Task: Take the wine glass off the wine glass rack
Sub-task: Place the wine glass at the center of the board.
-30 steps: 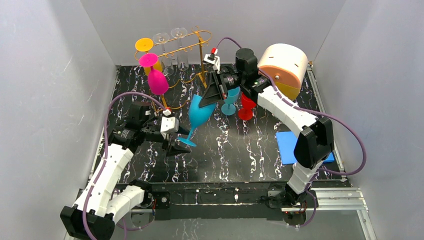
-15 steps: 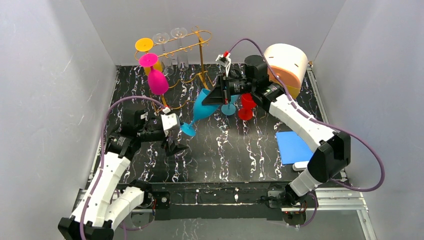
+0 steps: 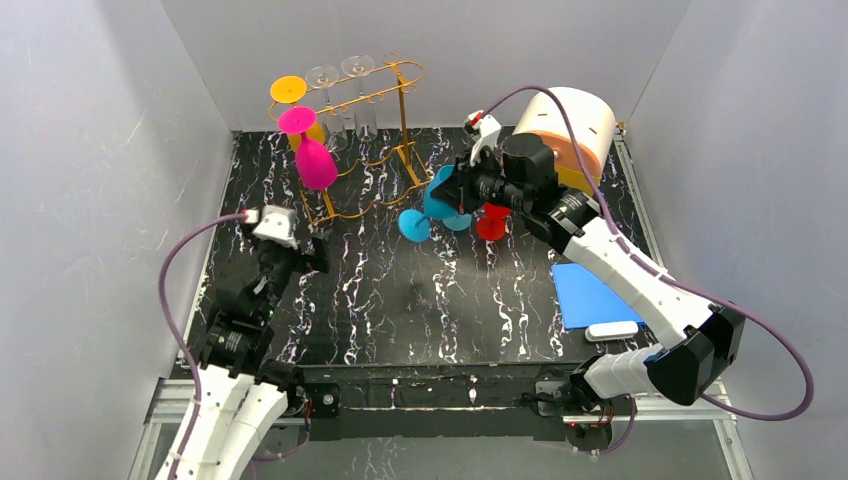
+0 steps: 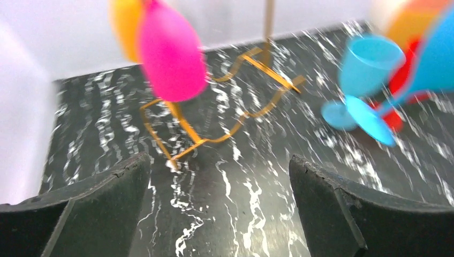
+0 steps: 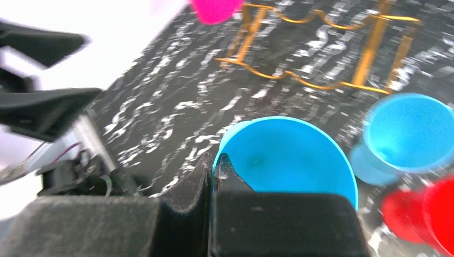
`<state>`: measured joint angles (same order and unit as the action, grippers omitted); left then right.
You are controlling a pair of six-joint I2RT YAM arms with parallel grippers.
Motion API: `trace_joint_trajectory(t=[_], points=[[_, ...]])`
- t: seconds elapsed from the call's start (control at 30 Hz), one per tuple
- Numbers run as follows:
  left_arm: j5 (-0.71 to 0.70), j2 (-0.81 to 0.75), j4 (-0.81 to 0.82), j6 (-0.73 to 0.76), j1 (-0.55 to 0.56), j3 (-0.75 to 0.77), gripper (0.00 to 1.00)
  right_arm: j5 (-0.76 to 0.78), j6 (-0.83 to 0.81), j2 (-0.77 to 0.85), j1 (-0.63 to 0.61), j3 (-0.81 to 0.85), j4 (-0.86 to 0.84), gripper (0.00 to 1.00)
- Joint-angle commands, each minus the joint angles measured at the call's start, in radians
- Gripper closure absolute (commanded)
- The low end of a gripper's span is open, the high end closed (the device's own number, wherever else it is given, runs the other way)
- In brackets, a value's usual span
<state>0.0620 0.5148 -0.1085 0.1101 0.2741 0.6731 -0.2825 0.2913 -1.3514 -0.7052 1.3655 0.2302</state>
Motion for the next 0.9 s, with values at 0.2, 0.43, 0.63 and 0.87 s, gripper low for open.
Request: trace_joint_trajectory(t=[0.2,0.43,0.63,0.87], points=[[-0.646,-0.121,-0.079,-0.377,-0.003,0.031,0.02,0.636,0.033,0.179,0.007,-0.118,0.231,0.99],[-0.609,-0.063,-0.134,-0.465,-0.004,0.082,0.02,0.779,0.021,0.288,0.008,-0.248,0.177,0.99],[-0.578,-0.018,-0.129,-0.470,-0.003,0.094,0.02,0.865,-0.006,0.246,0.010,-0.226,0.265,0.99],[-0.487,0.048,-0.228,-0.448,-0.004,0.168,0.02,0.861,0.081,0.214,0.102,-0.250,0.277,0.99]])
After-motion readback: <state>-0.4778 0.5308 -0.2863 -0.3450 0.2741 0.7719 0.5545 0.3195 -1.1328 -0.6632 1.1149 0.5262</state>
